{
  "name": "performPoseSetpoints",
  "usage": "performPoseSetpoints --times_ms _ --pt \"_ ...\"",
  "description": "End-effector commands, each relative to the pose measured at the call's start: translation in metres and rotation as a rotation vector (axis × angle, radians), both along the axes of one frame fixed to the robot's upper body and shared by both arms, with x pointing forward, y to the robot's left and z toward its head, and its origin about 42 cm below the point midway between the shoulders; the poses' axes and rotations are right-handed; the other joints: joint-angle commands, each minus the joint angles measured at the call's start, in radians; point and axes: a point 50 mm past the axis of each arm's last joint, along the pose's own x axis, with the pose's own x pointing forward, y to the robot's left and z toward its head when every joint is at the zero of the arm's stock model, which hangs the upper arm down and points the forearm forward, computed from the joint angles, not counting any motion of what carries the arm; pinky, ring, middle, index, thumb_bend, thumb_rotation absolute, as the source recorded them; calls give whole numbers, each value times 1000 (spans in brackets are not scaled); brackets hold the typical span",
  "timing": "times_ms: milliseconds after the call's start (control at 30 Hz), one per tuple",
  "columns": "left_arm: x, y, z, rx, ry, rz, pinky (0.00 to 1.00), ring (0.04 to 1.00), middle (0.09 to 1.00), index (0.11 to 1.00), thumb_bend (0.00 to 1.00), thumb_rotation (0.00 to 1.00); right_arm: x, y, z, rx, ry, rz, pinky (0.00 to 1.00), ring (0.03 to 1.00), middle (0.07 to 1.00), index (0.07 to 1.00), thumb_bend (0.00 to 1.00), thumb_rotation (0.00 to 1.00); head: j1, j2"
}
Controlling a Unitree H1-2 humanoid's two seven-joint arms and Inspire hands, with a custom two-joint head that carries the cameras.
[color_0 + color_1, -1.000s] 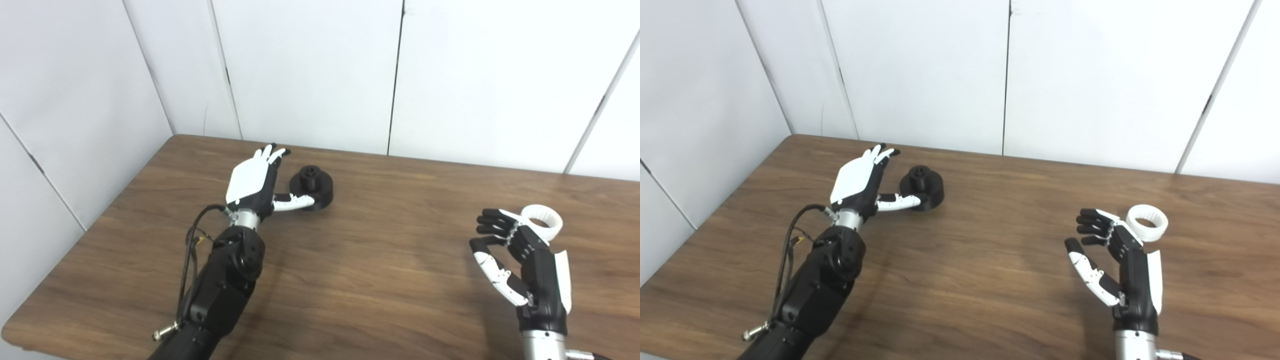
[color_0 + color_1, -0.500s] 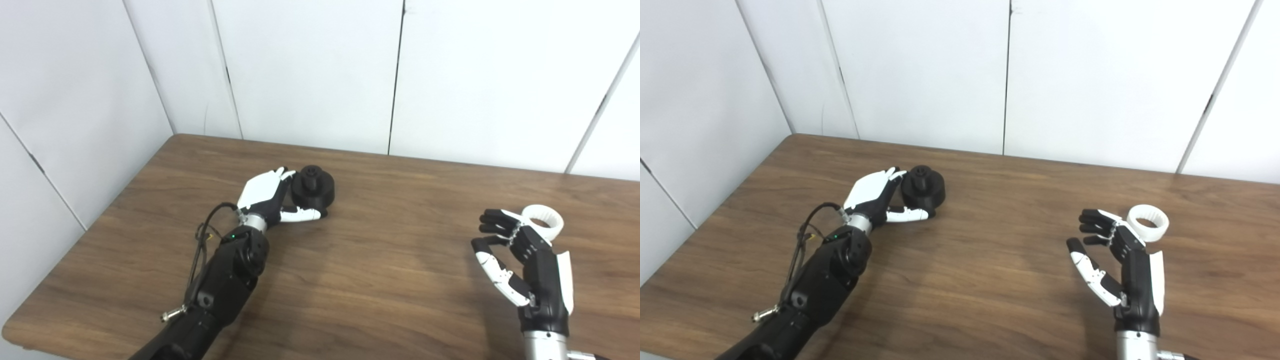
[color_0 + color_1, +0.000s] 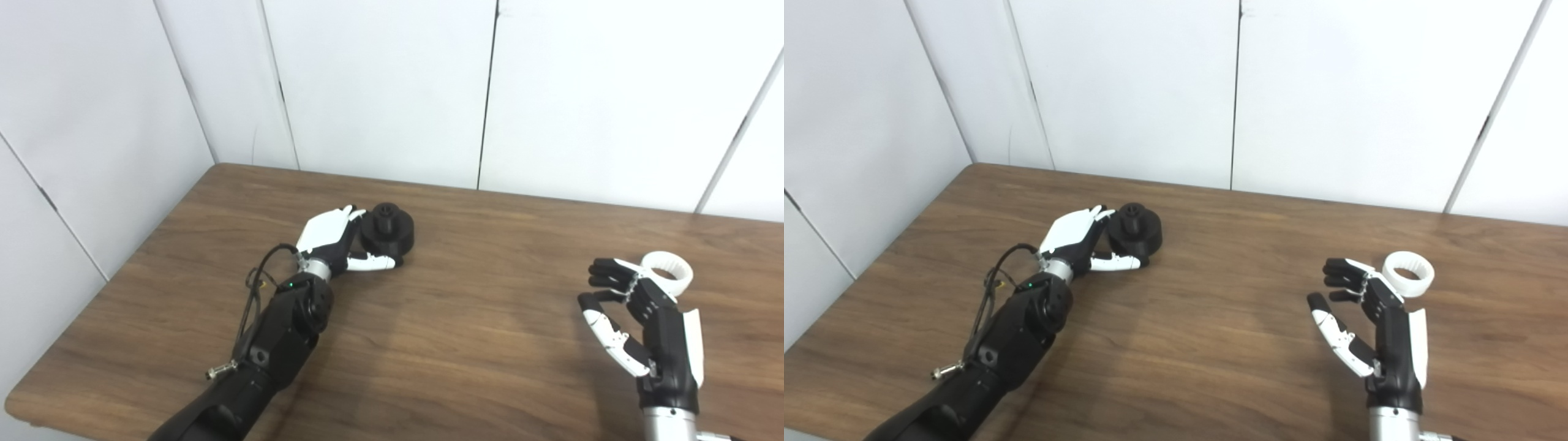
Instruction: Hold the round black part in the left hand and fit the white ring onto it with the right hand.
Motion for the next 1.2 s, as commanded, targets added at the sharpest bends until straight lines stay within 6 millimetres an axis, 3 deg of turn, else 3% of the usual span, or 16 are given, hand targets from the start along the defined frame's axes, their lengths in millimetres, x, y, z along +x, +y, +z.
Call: performPoseSetpoints --times_ms 0,233,300,633,1167 --pt "16 4 22 12 -67 9 965 1000 1000 898 1000 670 -4 -22 -10 -85 21 -40 556 640 666 663 531 323 -1 1" --pt "21 1 20 -51 -107 27 961 1000 1000 882 1000 632 -5 -22 -11 -77 23 -38 548 633 663 661 530 314 -5 4" --pt "22 -1 20 -131 -127 33 992 1000 1000 851 1000 563 -6 -21 -11 -71 25 -37 536 630 664 660 528 312 -8 7" --pt "26 -10 8 -348 -197 6 1000 1000 981 776 982 416 -11 -23 -10 -75 34 -46 555 646 672 665 529 326 -14 15" --pt "23 -19 -4 -405 -191 -16 1000 1000 969 701 907 279 -14 -24 -8 -81 41 -61 565 653 675 669 522 333 -16 22"
